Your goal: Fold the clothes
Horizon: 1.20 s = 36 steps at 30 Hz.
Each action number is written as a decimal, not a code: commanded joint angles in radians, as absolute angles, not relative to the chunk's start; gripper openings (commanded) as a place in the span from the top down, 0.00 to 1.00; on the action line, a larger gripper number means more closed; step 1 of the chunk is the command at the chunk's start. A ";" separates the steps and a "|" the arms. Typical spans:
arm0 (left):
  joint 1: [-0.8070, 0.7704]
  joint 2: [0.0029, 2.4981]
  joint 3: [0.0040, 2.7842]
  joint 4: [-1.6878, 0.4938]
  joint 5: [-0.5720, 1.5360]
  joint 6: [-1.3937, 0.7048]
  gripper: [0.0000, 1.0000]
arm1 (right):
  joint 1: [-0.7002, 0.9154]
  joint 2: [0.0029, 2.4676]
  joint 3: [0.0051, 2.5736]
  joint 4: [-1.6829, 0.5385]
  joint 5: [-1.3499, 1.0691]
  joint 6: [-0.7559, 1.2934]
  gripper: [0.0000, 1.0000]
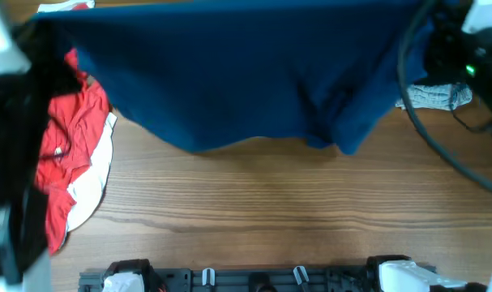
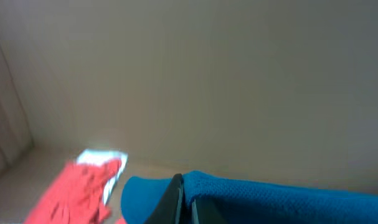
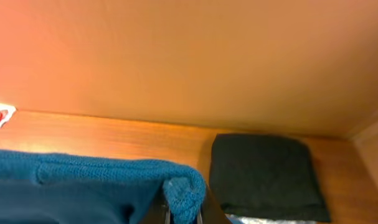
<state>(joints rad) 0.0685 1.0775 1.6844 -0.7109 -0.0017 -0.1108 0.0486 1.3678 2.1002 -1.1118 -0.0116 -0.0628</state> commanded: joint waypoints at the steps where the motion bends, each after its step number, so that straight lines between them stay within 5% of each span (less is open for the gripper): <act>1: 0.090 0.976 1.700 -0.669 -0.070 -0.117 0.96 | 0.019 1.322 2.174 -1.132 0.045 -0.087 0.96; 8: 0.090 0.971 1.700 -0.665 -0.118 -0.117 0.96 | 0.019 1.263 2.180 -1.135 0.044 -0.115 0.96; 16: 0.090 1.253 1.700 -0.636 -0.117 -0.117 0.96 | 0.019 1.481 2.180 -1.113 -0.027 -0.204 0.96; 27: 0.096 1.555 1.760 0.034 -0.117 -0.056 0.96 | 0.020 1.724 2.247 -0.543 -0.027 -0.280 0.96; 36: 0.097 1.542 2.117 -0.292 -0.038 0.023 0.96 | 0.019 1.724 2.527 -0.698 -0.028 -0.315 0.96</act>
<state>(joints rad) 0.0689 1.5806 2.0487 -0.1856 -0.0273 -0.0071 0.0437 1.7435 2.4992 -0.6277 -0.0887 -0.2966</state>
